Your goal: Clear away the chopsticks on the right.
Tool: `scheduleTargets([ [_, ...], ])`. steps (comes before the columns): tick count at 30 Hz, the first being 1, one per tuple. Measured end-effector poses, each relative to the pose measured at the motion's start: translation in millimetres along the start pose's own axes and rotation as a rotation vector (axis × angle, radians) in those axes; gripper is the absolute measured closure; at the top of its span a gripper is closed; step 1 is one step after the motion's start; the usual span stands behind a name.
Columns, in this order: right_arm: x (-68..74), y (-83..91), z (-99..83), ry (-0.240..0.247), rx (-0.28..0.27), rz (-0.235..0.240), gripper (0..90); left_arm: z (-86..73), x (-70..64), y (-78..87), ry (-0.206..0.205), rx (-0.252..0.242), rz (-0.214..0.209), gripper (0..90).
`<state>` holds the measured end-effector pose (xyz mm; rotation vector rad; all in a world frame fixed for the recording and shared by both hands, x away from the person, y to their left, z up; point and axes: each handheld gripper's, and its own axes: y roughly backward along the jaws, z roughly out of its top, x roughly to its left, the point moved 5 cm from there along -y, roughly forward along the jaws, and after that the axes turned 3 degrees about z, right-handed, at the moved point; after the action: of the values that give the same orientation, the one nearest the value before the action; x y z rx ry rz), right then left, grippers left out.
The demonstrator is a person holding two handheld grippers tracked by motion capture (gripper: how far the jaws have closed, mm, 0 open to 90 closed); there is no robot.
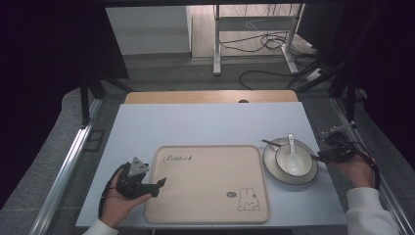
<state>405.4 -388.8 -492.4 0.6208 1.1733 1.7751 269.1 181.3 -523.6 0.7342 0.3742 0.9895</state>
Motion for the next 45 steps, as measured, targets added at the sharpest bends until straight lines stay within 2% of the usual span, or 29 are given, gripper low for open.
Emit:
scheduleTargets([
  [12,0.8,-0.6,-2.3,0.002,0.001,0.021,89.5,-0.2,0.7,-1.1,-0.004,0.004,-0.004,19.9],
  [24,3.1,-2.7,-3.2,0.013,0.027,0.035,89.5,-1.0,1.1,-1.1,-0.006,0.008,-0.005,19.9],
  [27,3.2,-1.6,-2.6,0.019,0.023,0.035,89.5,-1.1,1.3,-1.1,-0.005,0.008,-0.005,19.9],
  [30,1.8,6.4,-0.1,0.028,-0.007,0.032,89.5,-1.2,1.4,-1.1,-0.005,0.008,-0.005,19.9],
  [31,-1.1,13.6,1.2,0.041,-0.030,0.023,86.5,-1.3,1.4,-1.2,-0.005,0.008,-0.004,19.8],
  [32,-1.1,13.6,1.2,0.041,-0.030,0.023,86.5,-1.3,1.4,-1.2,-0.005,0.008,-0.005,19.8],
  [33,-5.0,17.7,0.5,0.075,-0.030,-0.003,71.9,-1.4,1.5,-1.3,-0.006,0.009,-0.005,19.9],
  [35,-7.5,16.3,-2.3,0.120,-0.004,0.004,66.5,-1.4,1.7,-1.3,-0.005,0.009,-0.004,19.9],
  [38,-11.5,12.4,-4.7,0.128,0.011,0.011,65.6,-1.1,1.5,-1.1,-0.004,0.008,-0.003,19.9],
  [41,-15.3,7.7,-6.6,0.139,0.028,0.044,66.0,-1.2,1.0,-1.1,-0.006,0.011,-0.001,19.9],
  [45,-17.6,3.5,-6.4,0.148,0.046,0.059,67.9,-1.6,0.8,-0.8,-0.001,0.010,0.002,19.8],
])
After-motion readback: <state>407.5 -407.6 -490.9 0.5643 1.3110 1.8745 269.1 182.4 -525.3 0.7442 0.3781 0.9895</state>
